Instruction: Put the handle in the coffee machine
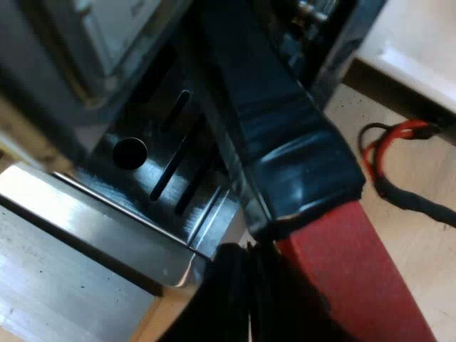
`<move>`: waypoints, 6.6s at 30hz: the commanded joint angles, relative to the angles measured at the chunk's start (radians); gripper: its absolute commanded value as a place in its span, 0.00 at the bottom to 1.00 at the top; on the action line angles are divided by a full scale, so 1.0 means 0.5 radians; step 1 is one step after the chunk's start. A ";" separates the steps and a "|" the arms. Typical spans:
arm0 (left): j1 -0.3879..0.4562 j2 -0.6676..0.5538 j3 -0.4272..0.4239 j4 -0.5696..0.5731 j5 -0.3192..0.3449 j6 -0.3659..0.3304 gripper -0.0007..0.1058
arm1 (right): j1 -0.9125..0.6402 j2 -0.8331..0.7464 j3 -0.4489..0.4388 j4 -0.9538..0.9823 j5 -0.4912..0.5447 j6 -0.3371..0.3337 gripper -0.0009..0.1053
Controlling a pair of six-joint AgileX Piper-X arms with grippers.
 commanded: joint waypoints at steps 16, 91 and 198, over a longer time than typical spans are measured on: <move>-0.020 -0.029 0.035 0.009 0.103 -0.253 0.01 | 0.234 -0.741 0.847 0.026 0.028 0.145 0.26; -0.920 -0.174 0.035 -1.157 0.108 -1.862 0.01 | 0.533 -2.225 1.080 2.133 -0.463 0.807 0.65; 0.323 -1.772 -0.374 -0.125 -0.602 -1.314 0.67 | -2.156 -3.263 -0.139 4.602 -2.167 0.584 0.66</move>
